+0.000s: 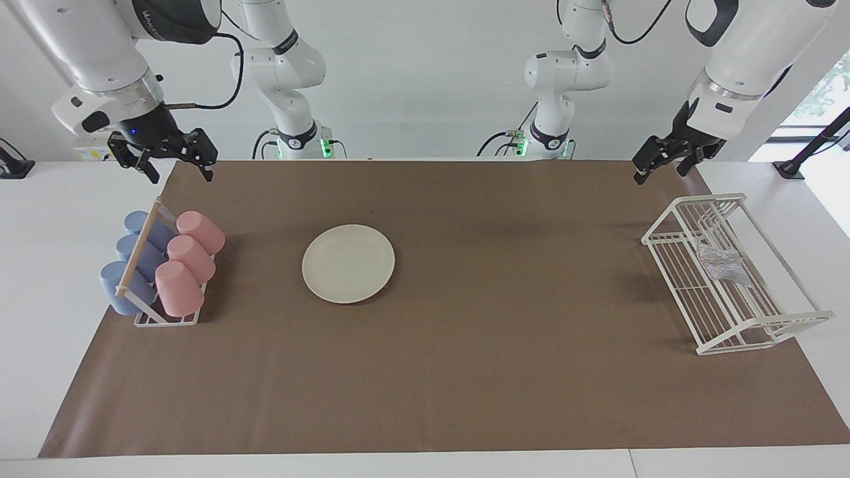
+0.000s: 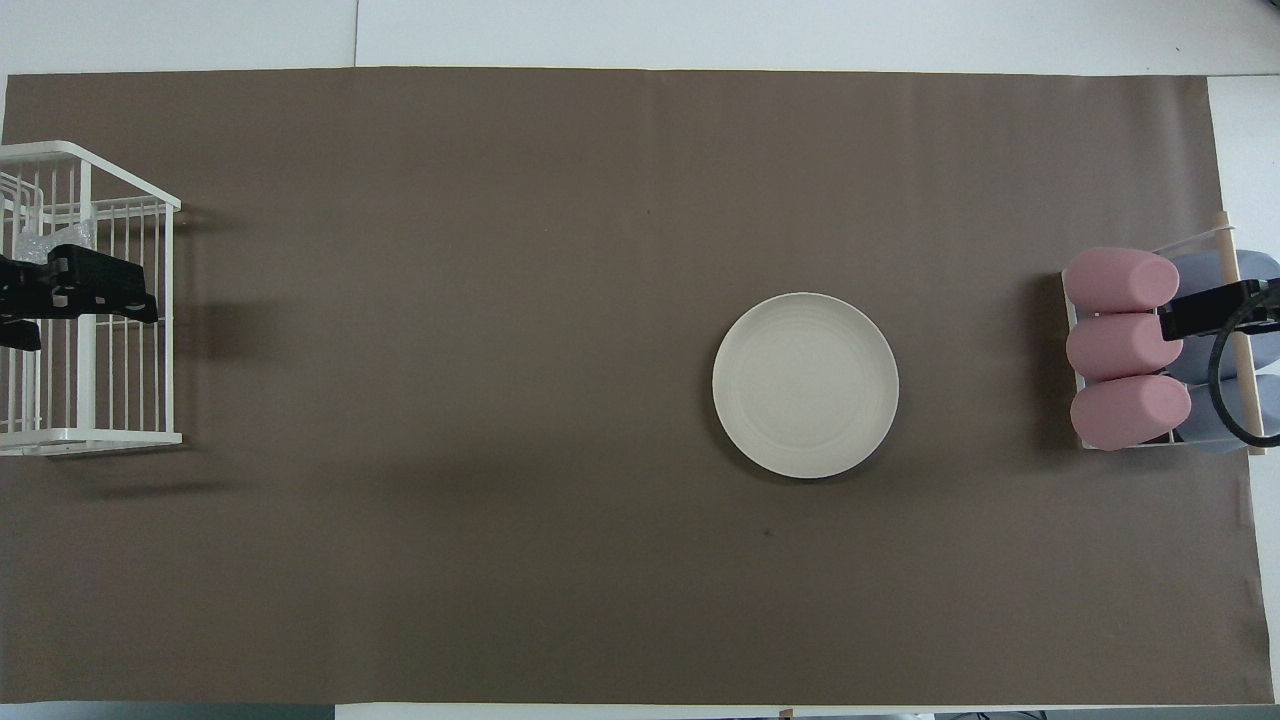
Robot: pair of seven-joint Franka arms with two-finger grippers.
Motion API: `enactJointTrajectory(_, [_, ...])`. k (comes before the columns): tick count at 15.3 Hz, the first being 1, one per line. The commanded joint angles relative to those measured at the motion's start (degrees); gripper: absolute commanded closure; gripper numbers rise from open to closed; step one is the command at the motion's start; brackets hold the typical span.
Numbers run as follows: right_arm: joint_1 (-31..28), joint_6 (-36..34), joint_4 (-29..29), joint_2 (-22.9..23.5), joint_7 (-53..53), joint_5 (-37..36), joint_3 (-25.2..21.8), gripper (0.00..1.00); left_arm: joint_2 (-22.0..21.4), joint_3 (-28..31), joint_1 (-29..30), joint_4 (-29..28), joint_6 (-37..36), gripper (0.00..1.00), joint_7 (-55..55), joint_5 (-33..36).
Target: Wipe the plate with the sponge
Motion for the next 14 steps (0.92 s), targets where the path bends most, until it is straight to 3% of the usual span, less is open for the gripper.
enactJointTrajectory(1, [-0.4,-0.5,-0.3,-0.5,-1.0,-0.6,0.4,0.00,-1.1,0.1,-0.2,-1.4,1.1,0.00,-3.8,-0.8])
enactJointTrajectory(5, [-0.3,-0.7,-0.4,-0.5,1.1,-0.6,0.4,0.00,-1.2,-0.1,-0.3,-2.8,2.0,0.00,-3.5,0.6])
enactJointTrajectory(7, [-0.3,-0.9,-0.3,-0.5,5.8,-0.5,0.4,0.00,-0.5,-0.3,-0.4,-3.4,2.4,0.00,-3.4,5.2])
enactJointTrajectory(11, [-0.3,-1.0,-0.4,-0.5,18.3,1.6,0.4,0.00,4.2,-0.4,-4.6,-3.5,3.6,0.00,-3.5,20.0])
enactJointTrajectory(14, [1.8,-1.1,-0.4,-0.6,28.2,3.5,0.5,0.00,12.4,-0.4,-7.6,-2.6,5.0,0.00,-3.5,36.2])
